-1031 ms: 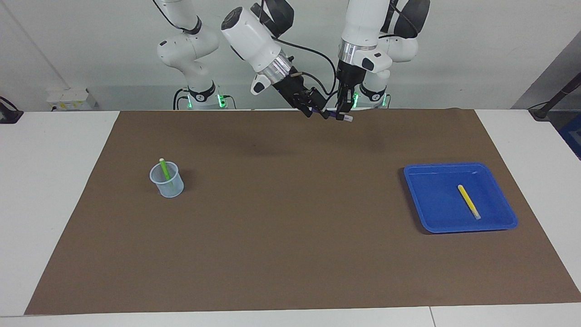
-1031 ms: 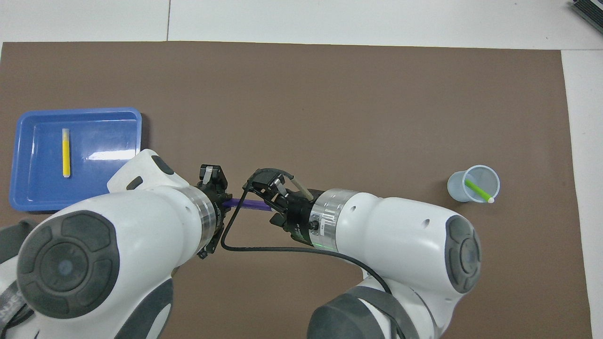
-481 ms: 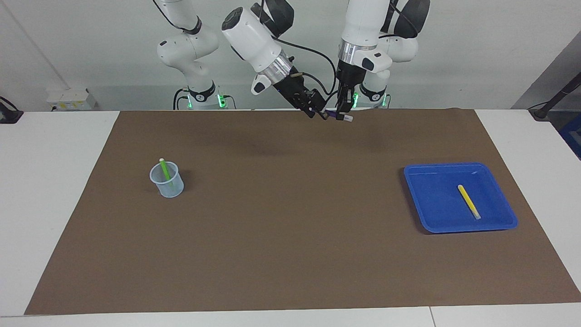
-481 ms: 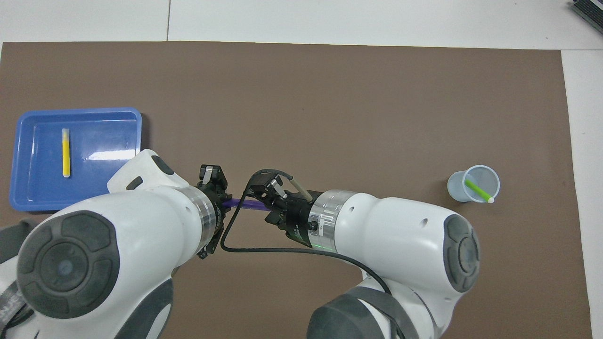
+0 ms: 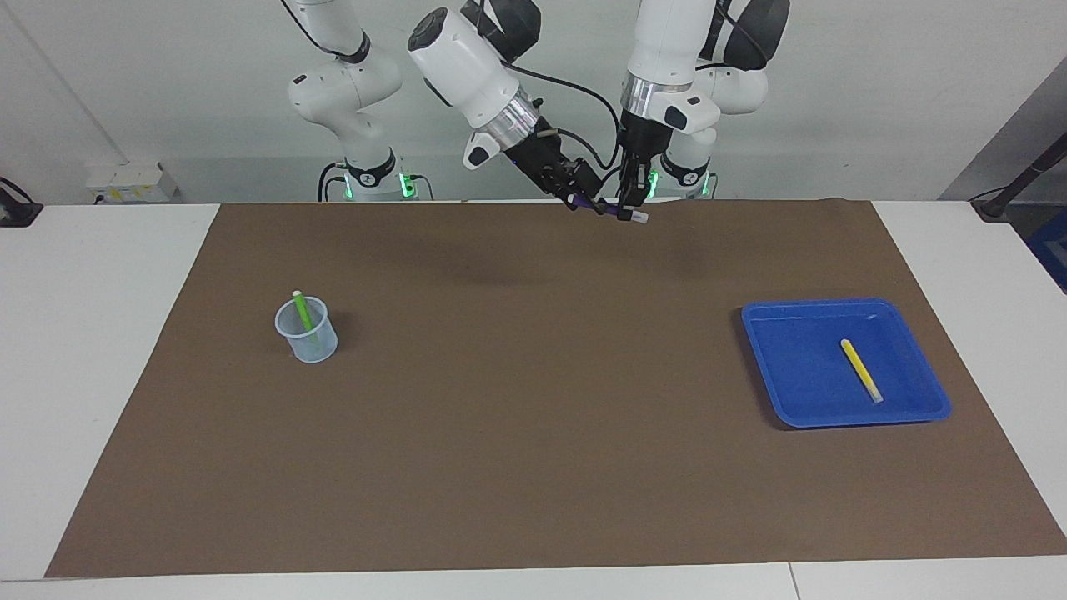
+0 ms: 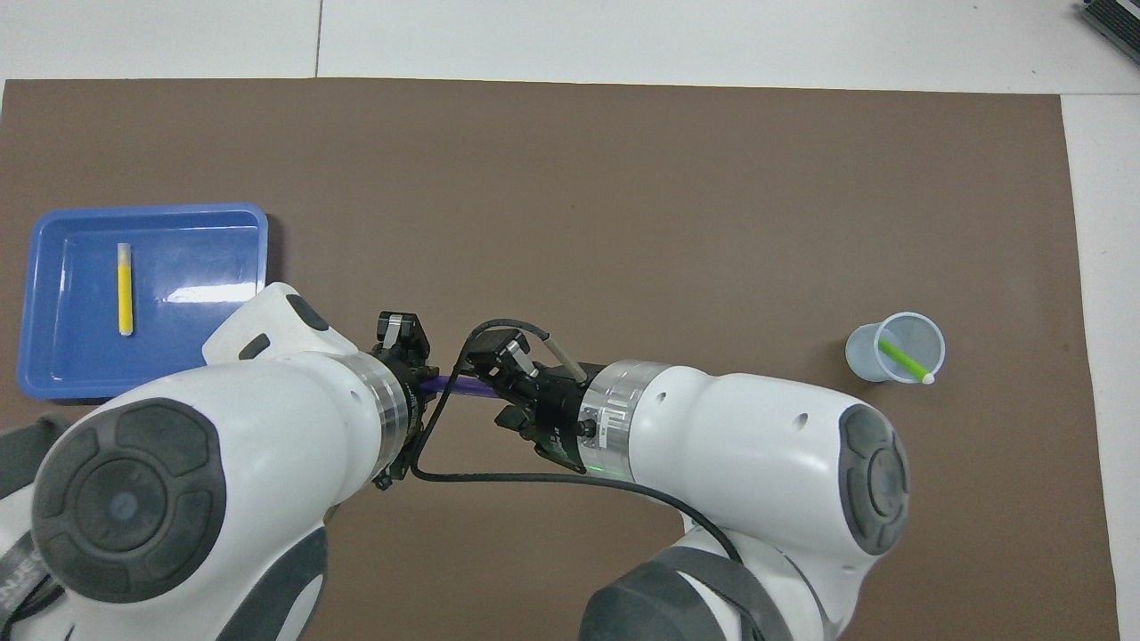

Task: Transfer and insert pens with both arms
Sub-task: 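Grasp the purple pen's free end with the right gripper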

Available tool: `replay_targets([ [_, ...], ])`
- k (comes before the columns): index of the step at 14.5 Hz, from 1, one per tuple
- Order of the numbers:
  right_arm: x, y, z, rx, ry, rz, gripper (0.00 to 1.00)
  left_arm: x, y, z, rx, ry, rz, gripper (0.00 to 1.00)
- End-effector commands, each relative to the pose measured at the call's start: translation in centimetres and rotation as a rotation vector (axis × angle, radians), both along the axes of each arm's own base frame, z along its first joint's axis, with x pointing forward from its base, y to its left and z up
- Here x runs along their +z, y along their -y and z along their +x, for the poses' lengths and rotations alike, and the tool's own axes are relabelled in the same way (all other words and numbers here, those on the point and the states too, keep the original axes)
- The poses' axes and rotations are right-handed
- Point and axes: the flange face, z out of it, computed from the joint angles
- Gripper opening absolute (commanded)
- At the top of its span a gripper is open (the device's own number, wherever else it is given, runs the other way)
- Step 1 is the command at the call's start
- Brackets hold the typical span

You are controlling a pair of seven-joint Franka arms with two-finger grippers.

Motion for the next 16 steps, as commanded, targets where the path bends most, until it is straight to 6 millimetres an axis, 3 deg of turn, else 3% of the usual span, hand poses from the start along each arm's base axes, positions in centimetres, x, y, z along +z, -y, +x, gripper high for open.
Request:
replay_targets([
  [1,0.5,0.09,-0.23,-0.003,-0.02,0.02,0.58,0.63,-0.18,-0.65,0.012,-0.009,-0.001,0.12],
  [6,0.51,0.1,-0.22,-0.003,-0.018,0.02,0.4,0.63,-0.18,-0.65,0.011,-0.009,-0.001,0.12],
  [11,0.43,0.08,-0.19,-0.003,-0.019,0.019,0.0,0.61,-0.18,-0.66,0.011,-0.01,0.0,0.12],
  [16,0.41,0.21,-0.09,-0.009,-0.024,0.02,0.0,0.61,-0.18,-0.66,0.008,-0.01,0.0,0.12],
])
